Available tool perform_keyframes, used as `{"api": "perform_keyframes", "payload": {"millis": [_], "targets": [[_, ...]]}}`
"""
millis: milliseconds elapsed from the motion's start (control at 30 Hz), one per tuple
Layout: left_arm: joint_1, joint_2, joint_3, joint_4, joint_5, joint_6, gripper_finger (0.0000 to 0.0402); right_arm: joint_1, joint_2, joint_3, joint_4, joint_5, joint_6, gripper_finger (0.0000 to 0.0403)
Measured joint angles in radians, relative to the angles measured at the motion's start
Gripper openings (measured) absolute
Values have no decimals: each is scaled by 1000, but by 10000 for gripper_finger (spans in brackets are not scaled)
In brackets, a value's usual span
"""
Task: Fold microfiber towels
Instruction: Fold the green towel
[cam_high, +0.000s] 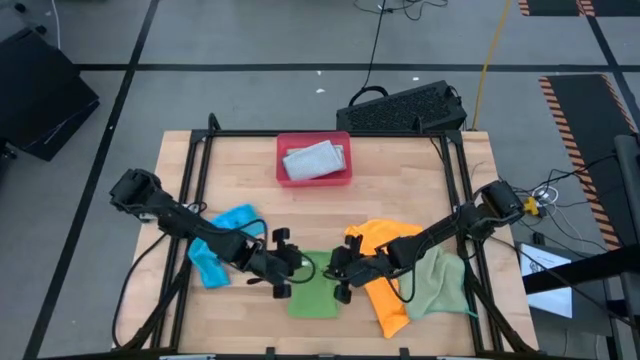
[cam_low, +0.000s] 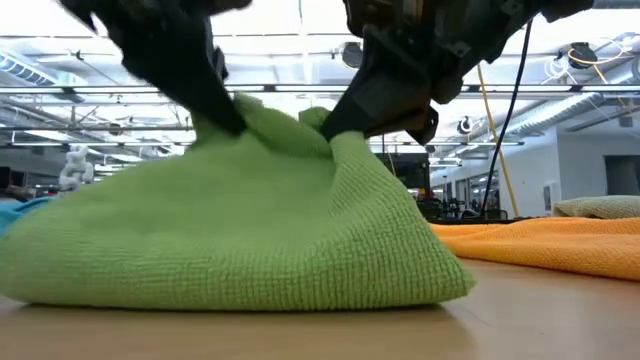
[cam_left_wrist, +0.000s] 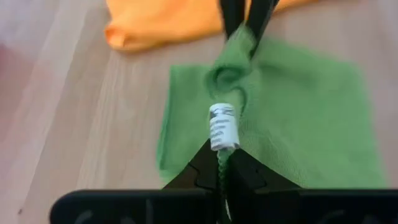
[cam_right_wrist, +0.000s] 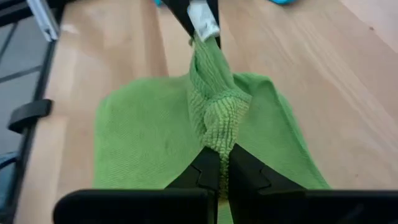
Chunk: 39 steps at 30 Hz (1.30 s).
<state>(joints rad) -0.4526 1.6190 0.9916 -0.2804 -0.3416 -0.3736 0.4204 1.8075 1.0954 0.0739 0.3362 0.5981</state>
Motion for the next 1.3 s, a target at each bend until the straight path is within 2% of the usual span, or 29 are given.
{"api": "perform_keyframes", "payload": {"millis": [200,333,467,633,833,933,1067,1167,1300], "targets": [[28,52,-1,-2,-5,24,7,-22,0,1,-45,0,-2,9],[47,62,-1,5,-55,28,29,-39,0,1,-100,4,-2,9],[63,61,-1,6,-48,32,51,-47,0,1,-104,24,-18,16],[66,61,-1,7,-47,33,84,-53,0,1,-110,35,-16,65],[73,27,-2,0,-44,28,120,-70,-14,1,-174,144,-41,136],[68,-27,-1,-2,-44,4,126,-73,-35,1,-216,169,-60,154],[45,-78,0,26,-54,3,127,-67,-37,0,-211,165,-151,156],[27,-74,-3,53,-57,24,127,-65,-39,-38,-100,165,-200,139],[11,-10,-51,187,-56,22,127,-69,-36,-183,348,129,-304,96]]}}
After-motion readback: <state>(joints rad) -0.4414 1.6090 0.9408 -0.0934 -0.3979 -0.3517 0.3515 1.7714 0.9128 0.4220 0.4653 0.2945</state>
